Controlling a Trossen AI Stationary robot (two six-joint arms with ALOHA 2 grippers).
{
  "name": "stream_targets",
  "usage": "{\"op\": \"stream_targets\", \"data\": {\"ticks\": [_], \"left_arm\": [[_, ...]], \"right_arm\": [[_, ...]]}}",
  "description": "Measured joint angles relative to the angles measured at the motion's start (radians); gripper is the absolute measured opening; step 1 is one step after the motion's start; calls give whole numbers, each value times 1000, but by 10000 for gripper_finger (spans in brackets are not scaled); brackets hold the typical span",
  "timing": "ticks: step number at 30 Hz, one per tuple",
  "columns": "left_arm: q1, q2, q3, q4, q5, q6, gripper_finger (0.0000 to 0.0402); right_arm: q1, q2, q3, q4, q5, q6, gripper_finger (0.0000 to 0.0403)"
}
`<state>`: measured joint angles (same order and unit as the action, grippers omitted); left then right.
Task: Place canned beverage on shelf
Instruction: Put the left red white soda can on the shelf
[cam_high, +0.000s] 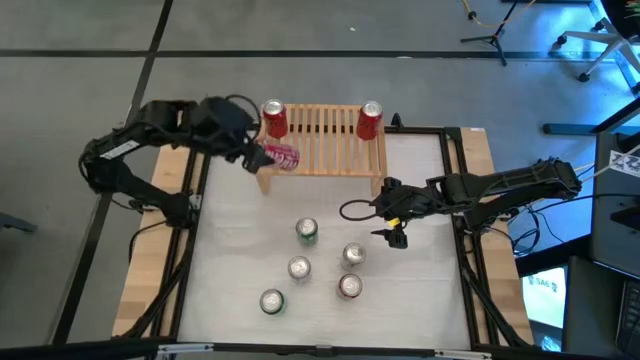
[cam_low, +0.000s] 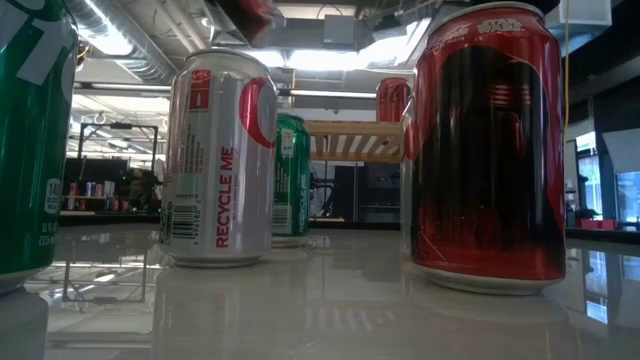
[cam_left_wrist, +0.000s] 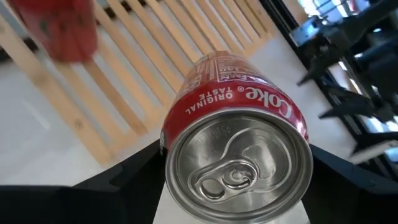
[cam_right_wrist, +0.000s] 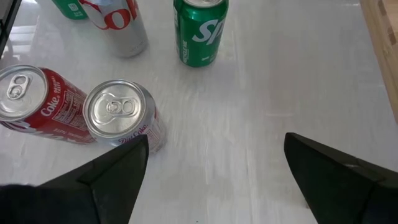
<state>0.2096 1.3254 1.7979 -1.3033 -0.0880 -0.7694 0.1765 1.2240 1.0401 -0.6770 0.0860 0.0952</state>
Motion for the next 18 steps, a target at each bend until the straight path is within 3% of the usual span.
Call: {"op": "stream_targets", "data": {"ticks": [8,18], "left_arm": [[157,117,51,-76,78,195,289],[280,221,53,-202,162,327,289]], "right_arm": [[0,0,0,7,0,0,370],[0,0,0,7,0,0,370]]}}
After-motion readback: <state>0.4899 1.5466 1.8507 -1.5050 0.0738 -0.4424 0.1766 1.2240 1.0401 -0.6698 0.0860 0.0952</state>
